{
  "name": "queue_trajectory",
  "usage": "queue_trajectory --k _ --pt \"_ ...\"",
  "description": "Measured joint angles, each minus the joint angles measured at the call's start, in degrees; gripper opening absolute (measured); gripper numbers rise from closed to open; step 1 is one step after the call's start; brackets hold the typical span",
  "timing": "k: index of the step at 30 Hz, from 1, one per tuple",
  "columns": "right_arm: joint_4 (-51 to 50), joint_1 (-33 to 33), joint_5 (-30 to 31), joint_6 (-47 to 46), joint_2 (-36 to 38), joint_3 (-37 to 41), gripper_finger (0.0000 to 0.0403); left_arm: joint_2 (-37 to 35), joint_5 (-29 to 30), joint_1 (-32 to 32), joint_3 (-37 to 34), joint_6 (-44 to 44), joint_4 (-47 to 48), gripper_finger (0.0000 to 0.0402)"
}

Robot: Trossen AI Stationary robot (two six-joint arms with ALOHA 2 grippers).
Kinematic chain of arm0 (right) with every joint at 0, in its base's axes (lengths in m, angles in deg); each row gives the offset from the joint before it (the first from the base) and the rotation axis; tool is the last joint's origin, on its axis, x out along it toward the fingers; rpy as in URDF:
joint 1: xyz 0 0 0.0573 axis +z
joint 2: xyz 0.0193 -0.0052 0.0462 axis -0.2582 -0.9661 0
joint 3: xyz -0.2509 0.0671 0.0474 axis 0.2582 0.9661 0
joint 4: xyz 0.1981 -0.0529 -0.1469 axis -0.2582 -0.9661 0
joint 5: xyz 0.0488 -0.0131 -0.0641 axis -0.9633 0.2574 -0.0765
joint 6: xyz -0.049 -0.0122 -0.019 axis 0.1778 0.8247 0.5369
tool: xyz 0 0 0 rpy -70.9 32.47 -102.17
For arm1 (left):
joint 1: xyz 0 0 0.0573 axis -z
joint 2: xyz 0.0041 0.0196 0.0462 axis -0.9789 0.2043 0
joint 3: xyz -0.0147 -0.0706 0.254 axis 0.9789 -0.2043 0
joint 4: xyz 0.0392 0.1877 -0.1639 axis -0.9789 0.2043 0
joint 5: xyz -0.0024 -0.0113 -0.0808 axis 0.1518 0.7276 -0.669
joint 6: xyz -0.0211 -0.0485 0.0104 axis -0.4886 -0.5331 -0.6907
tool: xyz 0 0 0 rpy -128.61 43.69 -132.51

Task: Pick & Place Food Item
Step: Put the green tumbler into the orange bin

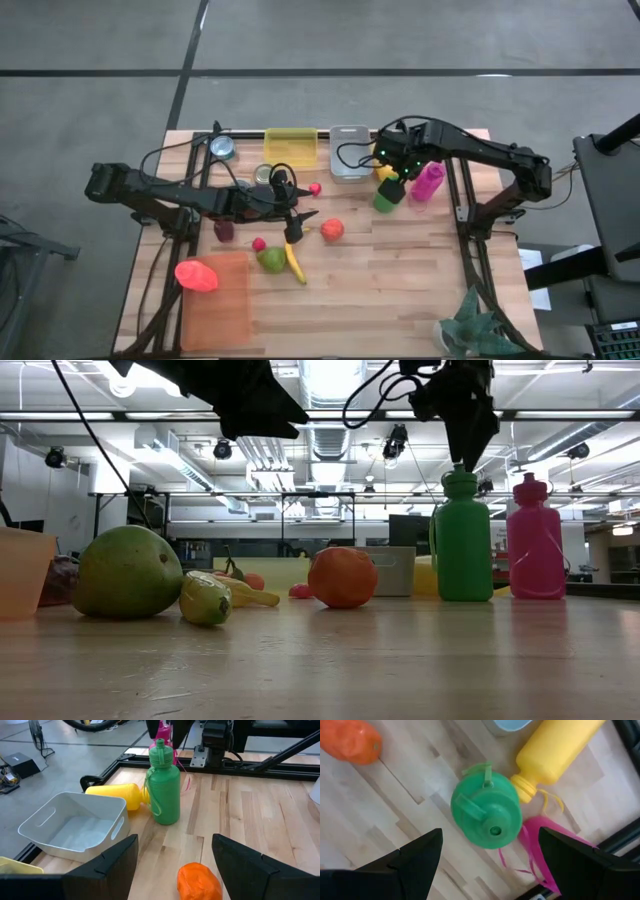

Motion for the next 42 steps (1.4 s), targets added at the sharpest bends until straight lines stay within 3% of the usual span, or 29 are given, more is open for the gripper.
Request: queue_trajectory --k 19,42 --pt "12.18 -0.2 0.68 2.35 4.71 12.64 0.0327 -0.02 -0.02 0.0 0.0 0.01 1.07 0.0257" --pt "14.23 -0.17 2.29 2.34 4.84 14.29 0.0327 -0.02 -0.02 -0.01 0.0 0.01 1.07 0.0257"
